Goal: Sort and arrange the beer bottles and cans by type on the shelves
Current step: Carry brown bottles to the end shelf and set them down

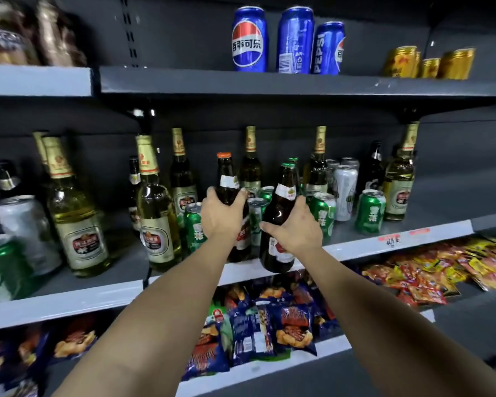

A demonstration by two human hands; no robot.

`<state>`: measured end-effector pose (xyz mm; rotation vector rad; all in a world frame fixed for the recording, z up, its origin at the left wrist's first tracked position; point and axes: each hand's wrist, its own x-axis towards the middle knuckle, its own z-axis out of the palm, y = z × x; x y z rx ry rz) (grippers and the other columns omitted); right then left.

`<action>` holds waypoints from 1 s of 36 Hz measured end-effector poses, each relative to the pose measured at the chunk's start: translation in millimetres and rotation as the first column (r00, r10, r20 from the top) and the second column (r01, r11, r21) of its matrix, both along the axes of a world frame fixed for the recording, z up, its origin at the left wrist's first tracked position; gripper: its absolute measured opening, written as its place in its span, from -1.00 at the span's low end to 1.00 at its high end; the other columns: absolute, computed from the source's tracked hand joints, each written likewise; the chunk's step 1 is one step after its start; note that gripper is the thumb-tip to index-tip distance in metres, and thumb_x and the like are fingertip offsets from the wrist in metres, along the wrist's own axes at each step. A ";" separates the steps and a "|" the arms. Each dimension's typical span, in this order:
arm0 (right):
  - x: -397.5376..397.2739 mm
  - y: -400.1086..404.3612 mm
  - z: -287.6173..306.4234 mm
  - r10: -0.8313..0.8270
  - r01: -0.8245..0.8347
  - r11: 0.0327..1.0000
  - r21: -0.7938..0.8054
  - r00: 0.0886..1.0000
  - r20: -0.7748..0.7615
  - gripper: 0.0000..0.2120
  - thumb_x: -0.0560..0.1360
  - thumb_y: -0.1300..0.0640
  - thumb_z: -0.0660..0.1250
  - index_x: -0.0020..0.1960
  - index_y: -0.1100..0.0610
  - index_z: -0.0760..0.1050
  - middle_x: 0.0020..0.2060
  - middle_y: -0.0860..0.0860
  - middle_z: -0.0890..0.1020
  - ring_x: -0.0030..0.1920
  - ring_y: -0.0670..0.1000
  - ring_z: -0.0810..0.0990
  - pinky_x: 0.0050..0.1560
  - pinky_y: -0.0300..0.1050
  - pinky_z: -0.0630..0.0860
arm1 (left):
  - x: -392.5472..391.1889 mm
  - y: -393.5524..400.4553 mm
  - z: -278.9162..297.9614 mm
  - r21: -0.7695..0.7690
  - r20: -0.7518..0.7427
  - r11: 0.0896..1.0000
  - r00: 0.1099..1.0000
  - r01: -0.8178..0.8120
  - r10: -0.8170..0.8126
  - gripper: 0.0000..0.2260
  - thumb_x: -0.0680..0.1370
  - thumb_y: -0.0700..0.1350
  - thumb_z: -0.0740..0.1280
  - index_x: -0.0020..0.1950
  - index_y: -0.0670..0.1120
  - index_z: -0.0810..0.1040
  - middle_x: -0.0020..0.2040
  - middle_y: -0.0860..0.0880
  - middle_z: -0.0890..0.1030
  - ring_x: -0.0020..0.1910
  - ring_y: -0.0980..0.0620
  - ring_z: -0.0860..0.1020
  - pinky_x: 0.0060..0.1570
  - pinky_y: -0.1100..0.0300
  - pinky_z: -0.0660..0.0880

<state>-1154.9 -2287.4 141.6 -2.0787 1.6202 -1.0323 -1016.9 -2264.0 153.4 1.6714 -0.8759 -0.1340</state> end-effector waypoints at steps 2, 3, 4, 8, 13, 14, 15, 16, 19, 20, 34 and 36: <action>4.4 -7.8 2.8 0.015 -0.015 1.000 -0.005 1.000 -0.008 -0.28 0.33 -0.21 0.49 0.26 0.13 0.23 0.18 0.07 0.49 0.14 0.16 0.55 -0.13 -0.07 0.39 | 2.8 -10.5 1.7 -0.004 0.029 1.000 1.000 0.002 -0.002 -0.55 0.47 0.21 0.36 0.15 -0.10 0.45 0.06 -0.12 0.57 0.06 -0.16 0.54 -0.16 0.10 0.38; 5.8 -11.3 3.6 0.023 -0.023 1.000 -0.010 1.000 -0.004 -0.28 0.33 -0.21 0.49 0.26 0.13 0.23 0.17 0.06 0.49 0.13 0.16 0.55 -0.14 -0.07 0.38 | 4.2 -14.9 2.1 0.005 0.037 1.000 0.999 -0.007 0.007 -0.54 0.46 0.21 0.36 0.16 -0.10 0.45 0.07 -0.12 0.56 0.05 -0.15 0.54 -0.17 0.09 0.37; 7.0 -14.6 4.3 0.031 -0.031 0.999 -0.018 1.000 0.001 -0.28 0.33 -0.21 0.49 0.25 0.13 0.23 0.17 0.06 0.49 0.13 0.17 0.55 -0.15 -0.07 0.39 | 5.3 -18.2 1.8 0.012 0.040 1.000 0.999 -0.016 0.016 -0.53 0.46 0.21 0.36 0.18 -0.11 0.45 0.08 -0.12 0.56 0.05 -0.15 0.53 -0.17 0.09 0.36; 12.0 -26.4 6.6 0.067 -0.067 0.997 -0.032 0.998 0.000 -0.29 0.32 -0.21 0.50 0.22 0.13 0.23 0.15 0.07 0.51 0.11 0.16 0.56 -0.11 -0.04 0.45 | 7.0 -28.9 -0.3 0.034 0.043 0.998 0.998 -0.057 0.056 -0.49 0.48 0.20 0.36 0.25 -0.14 0.43 0.18 -0.16 0.49 0.12 -0.18 0.50 -0.15 0.09 0.32; 18.9 -38.1 7.5 0.103 -0.104 0.994 -0.018 0.994 -0.030 -0.27 0.32 -0.22 0.49 0.26 0.10 0.22 0.21 0.05 0.49 0.12 0.15 0.56 -0.14 -0.08 0.41 | 3.8 -41.3 -0.2 0.053 0.017 0.995 0.996 -0.084 0.083 -0.45 0.49 0.15 0.40 0.32 -0.17 0.42 0.30 -0.19 0.30 0.28 -0.20 0.37 0.07 0.02 0.40; 20.4 -40.2 7.1 0.112 -0.112 0.994 -0.018 0.993 -0.031 -0.27 0.32 -0.22 0.49 0.26 0.09 0.22 0.21 0.04 0.49 0.13 0.15 0.56 -0.14 -0.08 0.40 | 4.6 -44.7 0.8 0.052 0.009 0.995 0.997 -0.083 0.082 -0.46 0.49 0.14 0.41 0.31 -0.18 0.43 0.29 -0.19 0.30 0.30 -0.20 0.35 0.12 0.01 0.40; 21.7 -41.9 6.5 0.121 -0.122 0.992 -0.019 0.992 -0.030 -0.28 0.32 -0.22 0.50 0.25 0.09 0.22 0.20 0.04 0.49 0.13 0.14 0.56 -0.13 -0.08 0.41 | 5.7 -47.9 2.2 0.053 -0.003 0.995 0.996 -0.084 0.084 -0.46 0.49 0.14 0.41 0.31 -0.18 0.42 0.28 -0.19 0.30 0.30 -0.20 0.35 0.15 0.01 0.39; 23.2 -43.7 5.7 0.131 -0.132 0.991 -0.019 0.991 -0.025 -0.28 0.31 -0.22 0.50 0.25 0.08 0.23 0.20 0.03 0.50 0.12 0.14 0.57 -0.12 -0.07 0.44 | 7.3 -51.2 3.7 0.056 -0.012 0.994 0.996 -0.090 0.091 -0.45 0.49 0.14 0.41 0.33 -0.18 0.41 0.29 -0.19 0.30 0.31 -0.20 0.35 0.18 0.01 0.38; 28.2 -46.6 2.8 0.171 -0.171 0.985 -0.012 0.985 0.000 -0.23 0.28 -0.21 0.52 0.28 0.08 0.22 0.19 0.03 0.51 0.14 0.13 0.56 0.03 0.03 0.52 | 11.8 -57.8 7.8 0.084 -0.025 0.990 0.993 -0.110 0.113 -0.39 0.50 0.14 0.40 0.40 -0.19 0.36 0.34 -0.18 0.27 0.30 -0.19 0.39 0.22 0.01 0.39; 30.1 -46.9 1.6 0.182 -0.182 0.983 -0.008 0.983 0.010 -0.22 0.27 -0.21 0.52 0.29 0.08 0.22 0.20 0.03 0.51 0.15 0.13 0.56 0.05 0.06 0.53 | 13.1 -59.2 8.2 0.099 -0.023 0.989 0.993 -0.112 0.114 -0.38 0.50 0.13 0.40 0.41 -0.20 0.35 0.35 -0.18 0.27 0.29 -0.19 0.41 0.22 0.02 0.39; 53.2 -50.6 -9.4 0.227 -0.228 0.974 0.018 0.974 0.018 -0.22 0.31 -0.21 0.51 0.28 0.14 0.21 0.23 0.05 0.45 0.15 0.16 0.55 -0.13 -0.06 0.41 | 38.9 -77.7 16.1 0.226 -0.119 0.974 0.992 -0.005 0.032 -0.63 0.44 -0.10 0.49 0.18 -0.16 0.51 0.10 -0.14 0.60 0.13 -0.18 0.55 0.11 0.01 0.53; 57.2 -49.2 -12.6 0.232 -0.232 0.972 0.023 0.973 0.006 -0.26 0.32 -0.21 0.51 0.25 0.13 0.21 0.22 0.05 0.44 0.15 0.16 0.55 -0.15 -0.06 0.39 | 45.5 -80.4 20.4 0.222 -0.158 0.974 0.987 0.038 -0.003 -0.65 0.47 -0.19 0.41 0.23 -0.18 0.47 0.16 -0.18 0.57 0.16 -0.19 0.54 0.14 -0.05 0.53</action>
